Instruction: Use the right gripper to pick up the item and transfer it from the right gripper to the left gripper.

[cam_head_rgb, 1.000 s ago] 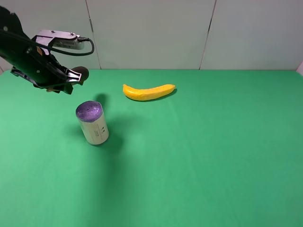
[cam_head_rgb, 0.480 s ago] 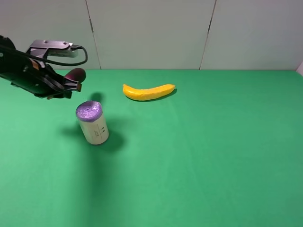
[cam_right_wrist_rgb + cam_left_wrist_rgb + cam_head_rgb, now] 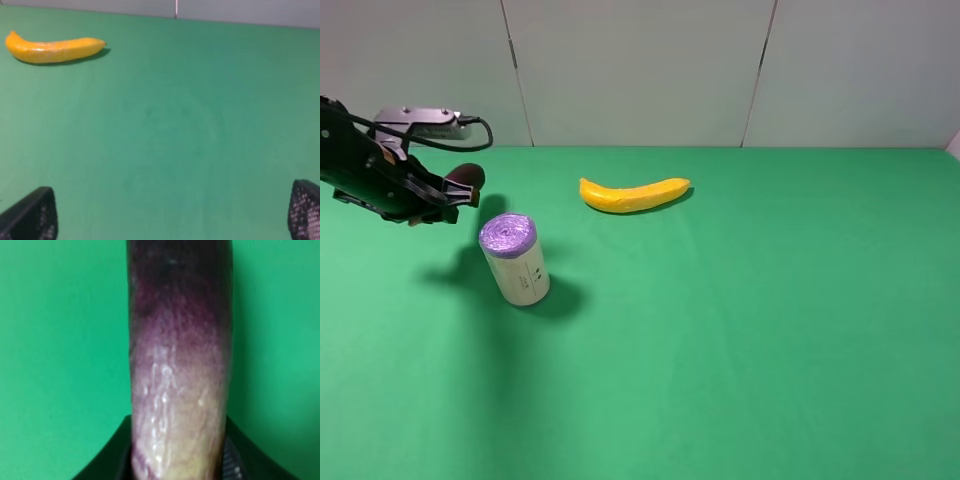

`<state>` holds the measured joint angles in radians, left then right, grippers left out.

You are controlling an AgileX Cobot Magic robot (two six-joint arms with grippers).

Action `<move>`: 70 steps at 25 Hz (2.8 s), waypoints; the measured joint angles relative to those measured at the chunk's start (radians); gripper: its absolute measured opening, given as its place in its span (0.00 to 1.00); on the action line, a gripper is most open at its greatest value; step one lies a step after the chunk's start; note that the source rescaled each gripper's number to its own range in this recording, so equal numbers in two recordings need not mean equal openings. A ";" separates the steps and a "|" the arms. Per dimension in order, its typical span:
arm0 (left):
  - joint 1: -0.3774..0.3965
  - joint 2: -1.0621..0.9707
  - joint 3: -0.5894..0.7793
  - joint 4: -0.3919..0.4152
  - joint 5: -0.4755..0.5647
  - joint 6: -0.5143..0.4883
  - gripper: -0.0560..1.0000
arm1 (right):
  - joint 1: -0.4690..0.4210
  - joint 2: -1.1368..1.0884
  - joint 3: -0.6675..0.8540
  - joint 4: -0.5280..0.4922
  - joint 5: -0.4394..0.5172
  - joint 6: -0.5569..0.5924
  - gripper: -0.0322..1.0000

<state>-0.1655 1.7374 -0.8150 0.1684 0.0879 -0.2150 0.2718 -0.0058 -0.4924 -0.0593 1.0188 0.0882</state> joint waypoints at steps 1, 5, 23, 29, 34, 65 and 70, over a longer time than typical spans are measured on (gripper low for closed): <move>0.000 0.008 0.000 0.000 -0.005 0.001 0.05 | 0.000 0.000 0.000 0.000 0.000 0.000 1.00; 0.000 0.013 0.000 0.000 -0.029 0.001 0.05 | 0.000 0.000 0.000 0.000 0.000 0.000 1.00; 0.000 0.013 0.000 0.000 -0.034 0.005 0.26 | 0.000 0.000 0.000 0.000 0.000 0.000 1.00; 0.000 0.023 0.000 0.000 -0.003 0.005 0.92 | 0.000 0.000 0.000 0.000 0.000 0.000 1.00; 0.000 0.028 0.000 0.000 0.019 0.005 0.99 | 0.000 0.000 0.000 0.000 0.000 0.000 1.00; 0.000 -0.324 -0.119 0.000 0.539 0.005 1.00 | 0.000 0.000 0.000 0.000 0.000 0.000 1.00; 0.000 -0.460 -0.119 -0.003 0.672 0.005 1.00 | 0.000 0.000 0.000 0.000 0.000 0.000 1.00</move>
<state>-0.1655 1.2779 -0.9343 0.1651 0.7596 -0.2095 0.2718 -0.0058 -0.4924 -0.0593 1.0189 0.0882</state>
